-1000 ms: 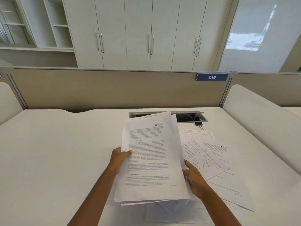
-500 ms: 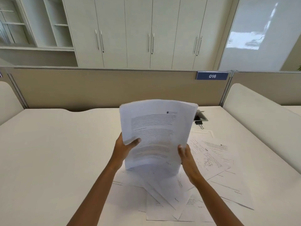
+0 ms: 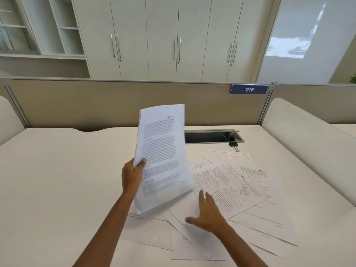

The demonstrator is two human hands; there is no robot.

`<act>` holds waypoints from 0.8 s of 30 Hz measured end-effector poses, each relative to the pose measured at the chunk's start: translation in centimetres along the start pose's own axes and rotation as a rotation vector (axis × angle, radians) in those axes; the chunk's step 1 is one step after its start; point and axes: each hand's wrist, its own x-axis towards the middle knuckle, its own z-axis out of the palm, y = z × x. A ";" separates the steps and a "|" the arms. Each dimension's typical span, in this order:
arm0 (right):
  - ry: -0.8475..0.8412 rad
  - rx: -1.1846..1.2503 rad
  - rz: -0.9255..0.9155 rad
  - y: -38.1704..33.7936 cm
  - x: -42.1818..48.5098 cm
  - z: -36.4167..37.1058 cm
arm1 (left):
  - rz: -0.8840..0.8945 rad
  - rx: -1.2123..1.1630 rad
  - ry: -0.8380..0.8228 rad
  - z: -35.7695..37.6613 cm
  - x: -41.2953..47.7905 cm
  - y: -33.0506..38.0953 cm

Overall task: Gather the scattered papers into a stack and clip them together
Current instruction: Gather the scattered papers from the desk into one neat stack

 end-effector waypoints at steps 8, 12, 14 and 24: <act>-0.050 -0.256 0.038 -1.4 0.0 1.6 | -0.194 -0.001 0.221 -2.6 1.2 -1.3; -0.012 -0.413 0.036 -2.2 -0.2 2.1 | -0.241 -0.015 0.261 -3.5 1.2 -1.4; 0.046 -0.425 0.008 -2.4 -0.4 2.4 | -0.252 -0.023 0.277 -4.1 1.3 -1.4; 0.451 -0.242 -0.162 -1.3 -0.1 -1.7 | -0.357 -0.130 0.404 -6.9 1.8 -2.1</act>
